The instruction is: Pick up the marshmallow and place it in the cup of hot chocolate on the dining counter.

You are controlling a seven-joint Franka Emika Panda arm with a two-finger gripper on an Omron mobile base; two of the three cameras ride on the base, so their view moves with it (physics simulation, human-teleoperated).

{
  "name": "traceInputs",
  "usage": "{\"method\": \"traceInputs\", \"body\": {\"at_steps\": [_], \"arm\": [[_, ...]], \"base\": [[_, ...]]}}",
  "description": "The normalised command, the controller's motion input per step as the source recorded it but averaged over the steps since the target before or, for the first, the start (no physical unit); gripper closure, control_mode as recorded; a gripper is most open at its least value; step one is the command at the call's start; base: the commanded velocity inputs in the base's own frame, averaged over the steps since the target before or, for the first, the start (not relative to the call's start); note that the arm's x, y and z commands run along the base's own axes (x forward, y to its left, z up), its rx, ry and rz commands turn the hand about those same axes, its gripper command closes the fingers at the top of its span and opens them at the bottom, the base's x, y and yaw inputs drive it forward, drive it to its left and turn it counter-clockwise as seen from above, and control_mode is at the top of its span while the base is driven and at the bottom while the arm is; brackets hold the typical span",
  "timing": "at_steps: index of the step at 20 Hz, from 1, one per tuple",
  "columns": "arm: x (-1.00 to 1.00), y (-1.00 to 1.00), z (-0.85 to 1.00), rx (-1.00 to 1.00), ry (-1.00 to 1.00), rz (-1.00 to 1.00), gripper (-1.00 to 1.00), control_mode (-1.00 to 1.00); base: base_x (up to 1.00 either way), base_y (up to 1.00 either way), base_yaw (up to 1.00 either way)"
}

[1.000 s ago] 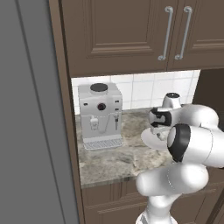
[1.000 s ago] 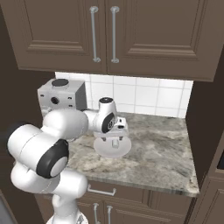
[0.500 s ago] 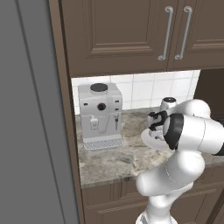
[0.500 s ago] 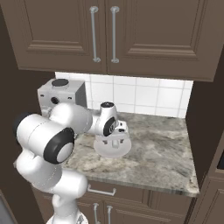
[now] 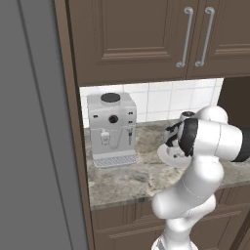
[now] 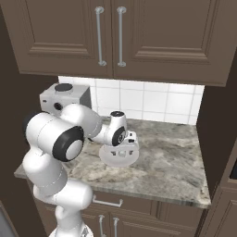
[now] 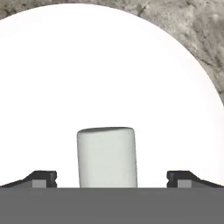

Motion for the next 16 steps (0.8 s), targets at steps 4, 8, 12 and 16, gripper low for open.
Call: {"method": "traceInputs", "body": {"at_steps": [4, 8, 12, 16], "arm": [[0.0, -0.02, -0.3, 0.0, 0.05, 0.0, -1.0, -1.0], [0.0, 0.0, -0.26, 0.0, 0.02, 0.0, 1.0, -1.0], [0.0, 0.0, 0.0, 0.0, 0.0, 0.0, 1.0, -1.0], [0.0, 0.0, 0.0, 0.0, 0.0, 0.0, 1.0, -1.0]], "base": [[0.0, 0.0, 0.0], [0.0, 0.0, 0.0], [0.0, 0.0, 0.0], [0.0, 0.0, 0.0]]}}
